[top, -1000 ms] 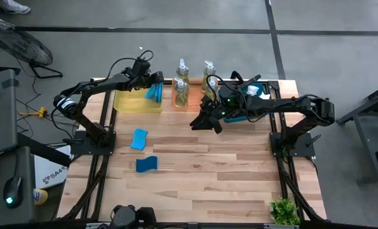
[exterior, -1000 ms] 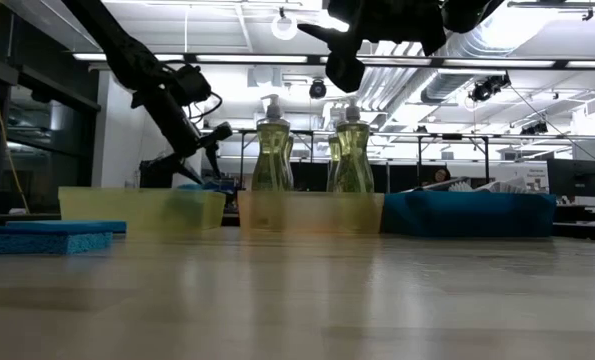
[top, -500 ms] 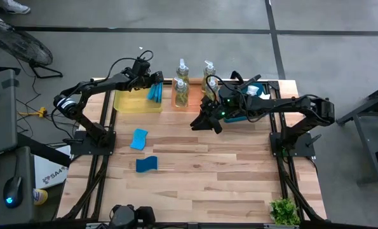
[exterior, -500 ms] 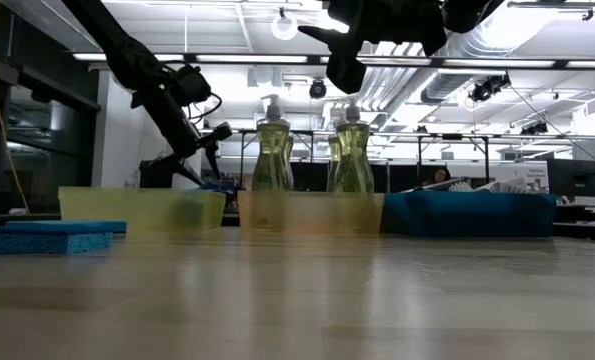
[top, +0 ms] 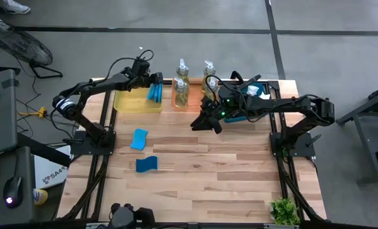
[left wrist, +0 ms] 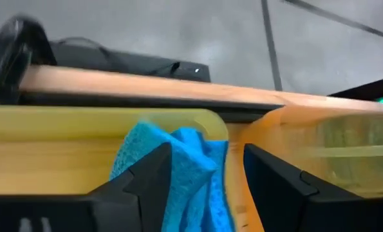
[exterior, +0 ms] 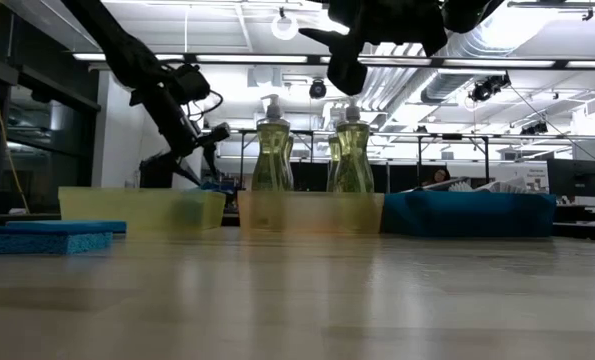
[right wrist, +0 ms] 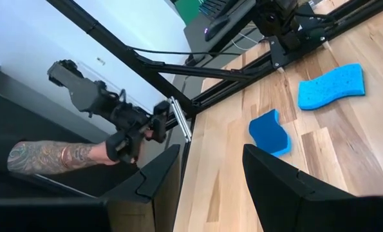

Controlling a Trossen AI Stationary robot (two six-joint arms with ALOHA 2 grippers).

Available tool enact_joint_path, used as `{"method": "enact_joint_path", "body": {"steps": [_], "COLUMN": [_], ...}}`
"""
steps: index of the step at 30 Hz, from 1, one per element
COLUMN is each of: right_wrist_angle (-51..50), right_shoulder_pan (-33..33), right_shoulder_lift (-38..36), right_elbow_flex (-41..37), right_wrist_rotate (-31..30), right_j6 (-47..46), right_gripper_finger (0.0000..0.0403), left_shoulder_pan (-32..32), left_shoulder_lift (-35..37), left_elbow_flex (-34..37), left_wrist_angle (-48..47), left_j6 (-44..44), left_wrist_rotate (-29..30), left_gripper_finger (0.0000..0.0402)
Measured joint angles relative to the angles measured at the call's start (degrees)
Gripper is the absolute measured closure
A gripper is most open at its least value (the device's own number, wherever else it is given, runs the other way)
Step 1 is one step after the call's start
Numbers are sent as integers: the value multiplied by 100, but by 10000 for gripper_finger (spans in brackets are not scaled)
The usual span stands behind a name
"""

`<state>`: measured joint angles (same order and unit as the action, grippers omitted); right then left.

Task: Pick & Place Kitchen Sink Supplies
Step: Put the blue sponge into the yellow bin

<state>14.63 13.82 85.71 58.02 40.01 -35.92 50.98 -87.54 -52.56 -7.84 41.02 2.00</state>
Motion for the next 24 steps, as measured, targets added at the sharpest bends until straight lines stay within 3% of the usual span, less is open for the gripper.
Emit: {"method": "enact_joint_path", "body": {"steps": [11,16,24], "right_wrist_angle": [-133,-131,-129], "right_shoulder_pan": [0,0,0], "right_shoulder_lift": [0,0,0], "right_elbow_flex": [0,0,0], "right_wrist_rotate": [2,-8,-46], "right_j6": [-2,2,17], "right_gripper_finger": [242,242,242], "left_shoulder_pan": [0,-43,-550], "left_shoulder_lift": [1143,1847,2929], "left_elbow_flex": [0,0,0], "left_wrist_angle": [-197,-730,-1732], "left_j6": [-603,-826,-971], "left_wrist_rotate": [-201,-617,-416], "left_gripper_finger": [179,179,179]}}
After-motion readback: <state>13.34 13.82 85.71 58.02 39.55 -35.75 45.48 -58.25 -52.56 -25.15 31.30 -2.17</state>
